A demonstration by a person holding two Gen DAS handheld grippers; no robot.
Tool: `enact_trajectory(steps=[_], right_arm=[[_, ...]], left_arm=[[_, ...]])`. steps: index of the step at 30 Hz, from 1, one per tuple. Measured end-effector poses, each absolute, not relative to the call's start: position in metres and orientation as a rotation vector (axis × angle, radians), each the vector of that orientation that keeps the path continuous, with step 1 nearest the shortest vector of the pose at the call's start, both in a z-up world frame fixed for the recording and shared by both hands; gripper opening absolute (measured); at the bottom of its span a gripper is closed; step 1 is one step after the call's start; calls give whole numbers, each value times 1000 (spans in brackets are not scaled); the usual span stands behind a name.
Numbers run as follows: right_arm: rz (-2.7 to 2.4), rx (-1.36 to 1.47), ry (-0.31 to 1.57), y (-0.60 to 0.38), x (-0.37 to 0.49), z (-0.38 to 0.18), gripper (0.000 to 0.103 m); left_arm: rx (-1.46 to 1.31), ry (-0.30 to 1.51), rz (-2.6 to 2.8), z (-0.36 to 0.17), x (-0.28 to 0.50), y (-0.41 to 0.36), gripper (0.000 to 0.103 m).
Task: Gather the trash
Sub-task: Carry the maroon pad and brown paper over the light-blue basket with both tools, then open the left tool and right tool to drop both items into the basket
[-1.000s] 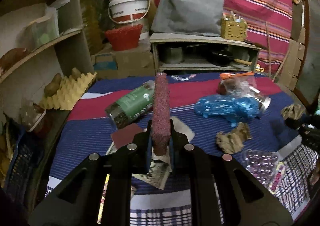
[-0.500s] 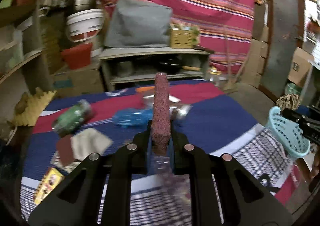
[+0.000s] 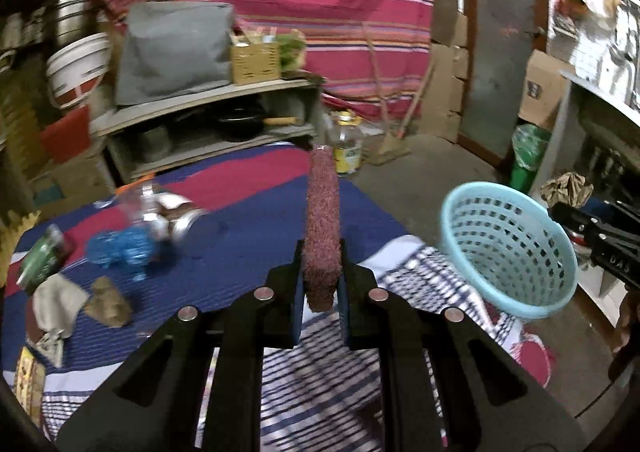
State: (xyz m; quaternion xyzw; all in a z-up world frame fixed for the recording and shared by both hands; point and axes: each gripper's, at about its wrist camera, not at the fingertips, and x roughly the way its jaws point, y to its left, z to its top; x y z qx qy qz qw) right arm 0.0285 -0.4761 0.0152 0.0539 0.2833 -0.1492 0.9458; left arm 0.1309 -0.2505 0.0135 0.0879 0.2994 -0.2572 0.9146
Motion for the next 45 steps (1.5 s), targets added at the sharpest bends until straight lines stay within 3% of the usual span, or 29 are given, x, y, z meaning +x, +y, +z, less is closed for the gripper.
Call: enact_trajectory(steps=[13, 28, 32, 36, 41, 45], right_arm=[[-395, 237, 574, -553, -3, -7, 44], [-403, 271, 593, -571, -1, -21, 44], [-398, 269, 598, -569, 3, -20, 44], [-387, 253, 607, -562, 8, -22, 44], [-373, 242, 623, -555, 16, -26, 44], [-369, 236, 626, -548, 25, -27, 45]], left_arm=[[298, 595, -713, -12, 101, -385, 12], [298, 635, -770, -26, 110, -429, 13], [291, 623, -739, -24, 113, -428, 34], [269, 610, -710, -18, 118, -418, 43], [222, 580, -628, -11, 123, -391, 82], [188, 588, -561, -9, 133, -364, 86]])
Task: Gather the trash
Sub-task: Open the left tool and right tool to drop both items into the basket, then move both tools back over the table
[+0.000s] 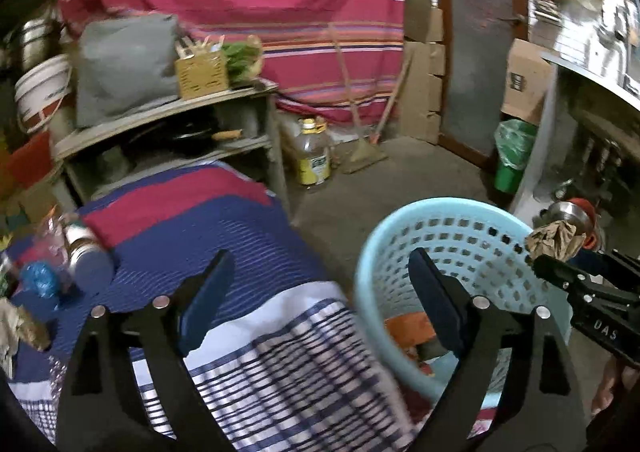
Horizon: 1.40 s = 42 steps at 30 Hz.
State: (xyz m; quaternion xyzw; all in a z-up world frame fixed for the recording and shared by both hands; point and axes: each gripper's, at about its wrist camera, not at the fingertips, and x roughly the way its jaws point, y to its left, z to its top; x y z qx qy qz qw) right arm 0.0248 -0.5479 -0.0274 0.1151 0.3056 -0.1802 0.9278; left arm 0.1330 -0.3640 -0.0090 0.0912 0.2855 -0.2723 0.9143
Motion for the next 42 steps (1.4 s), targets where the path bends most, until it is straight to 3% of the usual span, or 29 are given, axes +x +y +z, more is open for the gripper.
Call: enact_trajectory(steps=[8, 11, 12, 19, 33, 42], right_arm=[[-389, 215, 640, -542, 45, -34, 48], [-412, 225, 644, -542, 49, -39, 73], [-418, 229, 645, -542, 49, -40, 76], [-413, 206, 586, -520, 46, -26, 79], [-203, 66, 502, -387, 78, 22, 82], [-106, -11, 524, -318, 106, 20, 82]], left_arm=[[179, 580, -497, -3, 139, -316, 92], [173, 576, -466, 0, 142, -299, 93], [173, 575, -453, 1, 142, -293, 93], [162, 528, -363, 15, 139, -245, 97], [174, 466, -186, 39, 146, -118, 97], [67, 541, -106, 30, 179, -48, 97]])
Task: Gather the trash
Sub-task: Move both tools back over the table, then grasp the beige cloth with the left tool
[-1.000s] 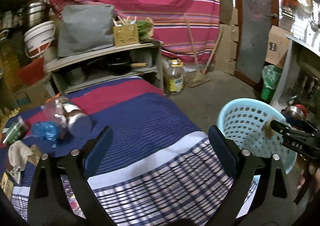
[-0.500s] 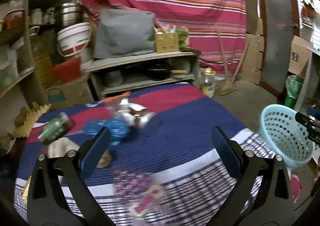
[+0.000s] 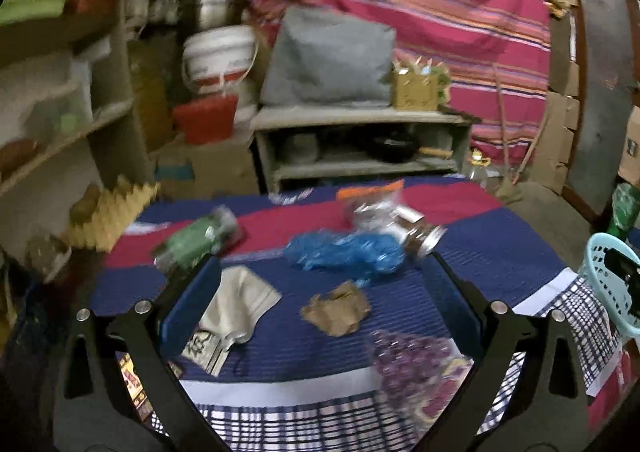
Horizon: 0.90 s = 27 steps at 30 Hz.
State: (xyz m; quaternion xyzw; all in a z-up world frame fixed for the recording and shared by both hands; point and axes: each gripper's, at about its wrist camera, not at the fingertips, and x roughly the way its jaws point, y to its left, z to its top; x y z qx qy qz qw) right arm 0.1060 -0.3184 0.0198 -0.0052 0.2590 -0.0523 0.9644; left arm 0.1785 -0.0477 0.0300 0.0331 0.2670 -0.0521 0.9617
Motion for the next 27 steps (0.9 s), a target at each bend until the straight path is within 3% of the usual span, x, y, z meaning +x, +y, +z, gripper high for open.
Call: enact_trajectory(steps=[13, 15, 23, 27], right_arm=[[-3, -57, 584, -245, 165, 5, 83], [5, -51, 584, -236, 174, 3, 91], [21, -34, 603, -216, 205, -3, 92], [37, -38, 589, -209, 212, -8, 99]], left_arm=[[-35, 568, 77, 9, 213, 37, 97], [-62, 557, 99, 8, 216, 47, 97], [-69, 580, 128, 1, 232, 69, 97], [-35, 628, 126, -11, 244, 69, 97]])
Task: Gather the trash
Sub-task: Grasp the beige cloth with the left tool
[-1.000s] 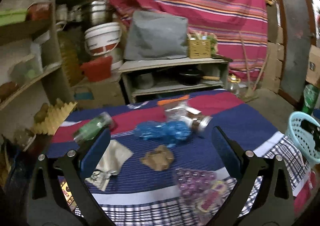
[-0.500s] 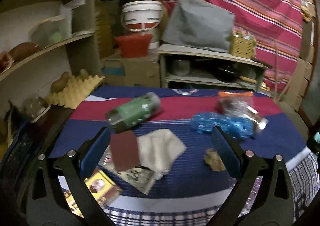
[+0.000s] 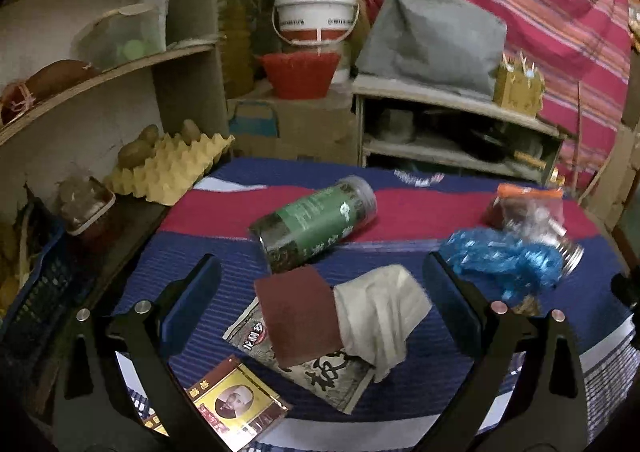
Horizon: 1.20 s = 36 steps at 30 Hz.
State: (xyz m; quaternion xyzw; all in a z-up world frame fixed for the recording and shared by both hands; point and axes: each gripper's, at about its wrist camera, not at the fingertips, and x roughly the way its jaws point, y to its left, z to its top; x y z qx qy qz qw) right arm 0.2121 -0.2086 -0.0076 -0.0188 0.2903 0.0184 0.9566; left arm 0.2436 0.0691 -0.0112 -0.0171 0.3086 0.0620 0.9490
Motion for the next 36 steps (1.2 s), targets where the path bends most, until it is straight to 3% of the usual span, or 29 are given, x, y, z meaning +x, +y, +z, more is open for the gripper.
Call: enact_trajectory(steps=[9, 12, 20, 22, 24, 28, 29, 33, 36], right_arm=[[38, -32, 580, -212, 219, -26, 99], [-2, -80, 675, -208, 229, -34, 99], [0, -106, 713, -197, 226, -50, 99], [5, -115, 715, -192, 225, -53, 99], [13, -122, 711, -187, 224, -53, 99], [34, -124, 703, -182, 221, -53, 99], [41, -124, 703, -180, 220, -52, 99], [68, -120, 696, -171, 217, -51, 98], [98, -144, 681, -157, 213, -47, 98]], left_arm=[[-4, 715, 54, -40, 262, 57, 97], [-22, 742, 28, -50, 266, 57, 97], [5, 743, 34, -57, 267, 50, 96], [18, 754, 18, -59, 267, 46, 88], [20, 783, -21, -64, 269, 40, 71], [55, 796, -16, -69, 270, 33, 52], [47, 793, -21, -68, 269, 34, 42], [-15, 791, -54, -59, 267, 45, 26], [-26, 764, -60, -44, 258, 51, 23]])
